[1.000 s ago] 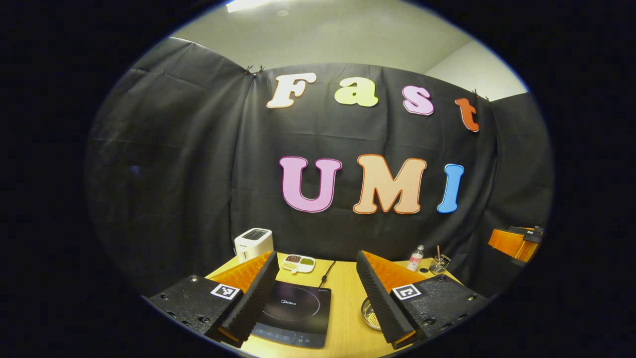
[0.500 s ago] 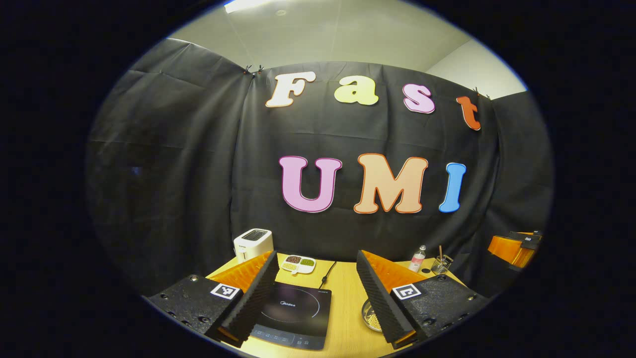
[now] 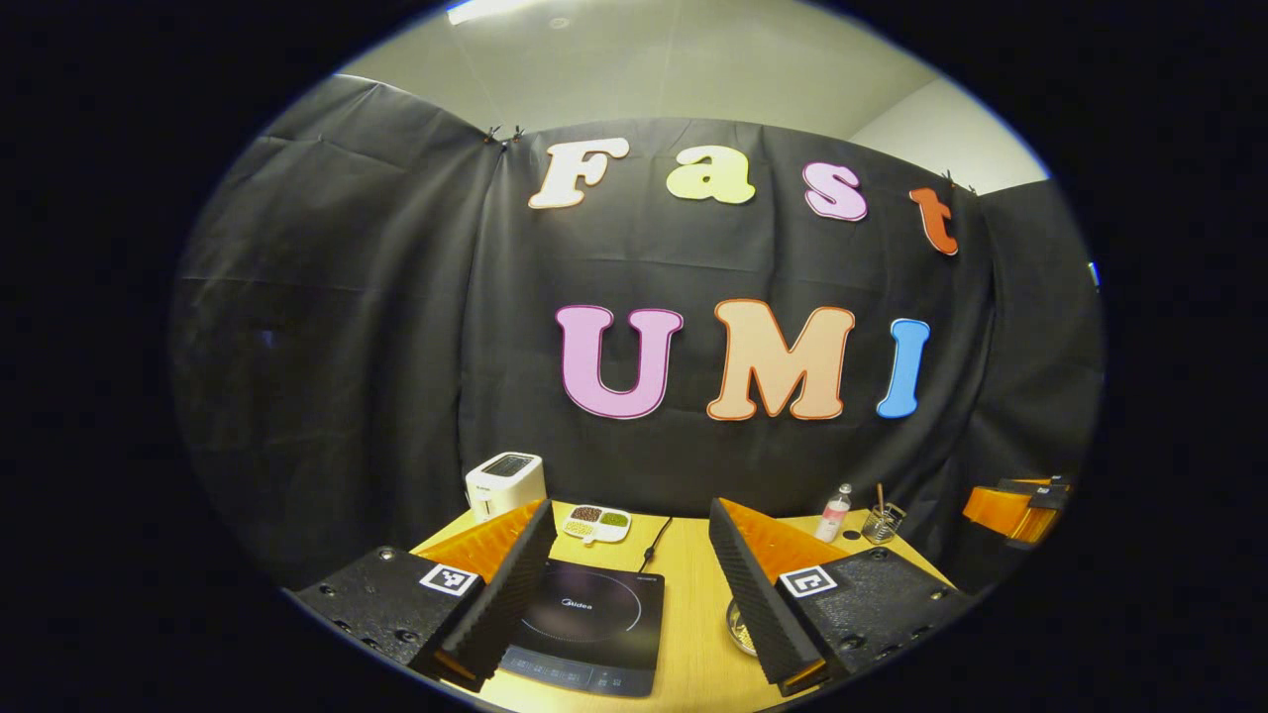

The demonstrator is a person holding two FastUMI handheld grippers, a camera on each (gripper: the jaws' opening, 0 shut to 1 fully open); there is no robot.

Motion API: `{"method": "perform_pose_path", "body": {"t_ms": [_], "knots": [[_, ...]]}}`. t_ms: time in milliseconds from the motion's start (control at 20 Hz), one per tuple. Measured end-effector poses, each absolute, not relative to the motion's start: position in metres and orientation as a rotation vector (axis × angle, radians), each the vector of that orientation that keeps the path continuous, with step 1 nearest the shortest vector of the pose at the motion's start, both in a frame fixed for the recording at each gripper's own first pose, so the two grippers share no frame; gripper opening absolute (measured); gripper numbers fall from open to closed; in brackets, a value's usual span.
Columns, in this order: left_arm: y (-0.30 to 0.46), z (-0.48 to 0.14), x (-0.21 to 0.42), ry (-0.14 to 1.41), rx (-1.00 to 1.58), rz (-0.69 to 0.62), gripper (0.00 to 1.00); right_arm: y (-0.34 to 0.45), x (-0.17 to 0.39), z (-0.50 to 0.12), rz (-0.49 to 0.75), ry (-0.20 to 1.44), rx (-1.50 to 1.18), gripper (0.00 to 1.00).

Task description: First push the handle of the pot to place it horizontally, then grasp the pot with both hands and set it on the induction cooktop.

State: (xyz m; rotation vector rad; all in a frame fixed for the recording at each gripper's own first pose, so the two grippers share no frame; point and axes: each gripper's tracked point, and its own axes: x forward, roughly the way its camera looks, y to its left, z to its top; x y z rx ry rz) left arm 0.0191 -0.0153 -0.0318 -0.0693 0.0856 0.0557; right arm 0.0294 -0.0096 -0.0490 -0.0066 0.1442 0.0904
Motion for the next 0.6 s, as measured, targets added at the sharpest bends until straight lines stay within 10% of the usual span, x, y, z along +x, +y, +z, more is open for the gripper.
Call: {"method": "perform_pose_path", "body": {"t_ms": [150,250,600], "knots": [[-0.017,-0.035,0.021,0.087,-0.060,0.051,0.90,-0.005,0.027,-0.066,0.109,0.190,-0.016,0.61],[-0.017,-0.035,0.021,0.093,-0.052,0.050,0.90,0.003,0.028,-0.088,0.138,0.247,0.013,0.34],[-0.013,-0.035,0.022,0.092,-0.025,0.058,0.91,-0.003,0.040,-0.168,0.115,0.432,0.078,0.00]]}}
